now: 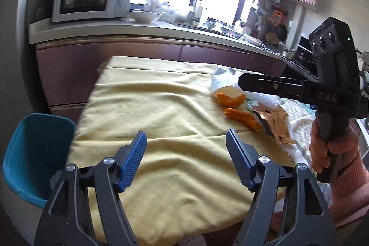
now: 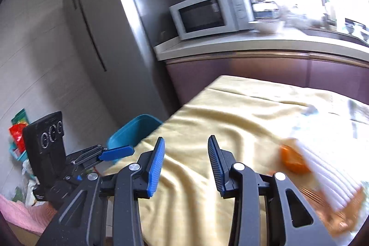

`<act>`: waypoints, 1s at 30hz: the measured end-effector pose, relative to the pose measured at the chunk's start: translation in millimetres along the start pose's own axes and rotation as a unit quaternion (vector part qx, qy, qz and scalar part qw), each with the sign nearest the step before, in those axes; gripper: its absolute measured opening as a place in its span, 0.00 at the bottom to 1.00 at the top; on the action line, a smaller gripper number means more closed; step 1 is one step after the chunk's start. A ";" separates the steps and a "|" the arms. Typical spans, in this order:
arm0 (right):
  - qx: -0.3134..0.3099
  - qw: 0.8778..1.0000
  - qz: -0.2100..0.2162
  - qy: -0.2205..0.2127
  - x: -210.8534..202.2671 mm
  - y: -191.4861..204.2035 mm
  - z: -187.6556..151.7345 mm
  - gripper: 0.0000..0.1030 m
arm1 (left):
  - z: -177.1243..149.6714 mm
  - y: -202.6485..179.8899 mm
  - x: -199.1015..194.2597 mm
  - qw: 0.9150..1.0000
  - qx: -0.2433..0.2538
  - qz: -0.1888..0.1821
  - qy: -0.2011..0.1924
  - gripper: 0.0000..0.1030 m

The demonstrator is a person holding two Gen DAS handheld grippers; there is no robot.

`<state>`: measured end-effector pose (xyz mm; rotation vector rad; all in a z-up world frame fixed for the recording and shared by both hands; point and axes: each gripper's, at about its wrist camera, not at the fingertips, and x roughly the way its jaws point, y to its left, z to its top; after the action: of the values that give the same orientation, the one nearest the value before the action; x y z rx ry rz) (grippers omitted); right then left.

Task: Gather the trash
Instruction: 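Return both tools to the table and approach the foam nets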

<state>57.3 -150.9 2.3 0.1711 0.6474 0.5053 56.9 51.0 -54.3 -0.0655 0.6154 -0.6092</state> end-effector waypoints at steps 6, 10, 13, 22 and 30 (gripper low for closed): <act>0.058 0.995 -0.076 -0.024 -43.2 -56.2 -20.2 0.36 | -3.7 -61.6 39.4 0.995 0.022 -0.085 0.044 0.72; 0.096 0.989 -0.111 -0.035 -59.3 -90.2 -32.4 0.36 | -6.2 -87.8 64.7 0.988 0.030 -0.127 0.077 0.72; 0.119 0.984 -0.123 -0.040 -64.5 -108.7 -39.8 0.36 | -7.1 -96.8 82.1 0.983 0.026 -0.150 0.102 0.73; 0.146 0.980 -0.129 -0.041 -57.5 -137.2 -44.7 0.44 | -13.0 -114.9 118.8 0.967 -0.007 -0.194 0.166 0.71; 0.164 0.979 -0.113 -0.034 -39.3 -153.1 -39.6 0.51 | -11.9 -117.1 137.3 0.959 -0.040 -0.206 0.192 0.49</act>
<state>66.7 -303.2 -54.8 0.4189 0.6716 0.1706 78.8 -120.1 -108.4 -0.1554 1.0172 -1.0134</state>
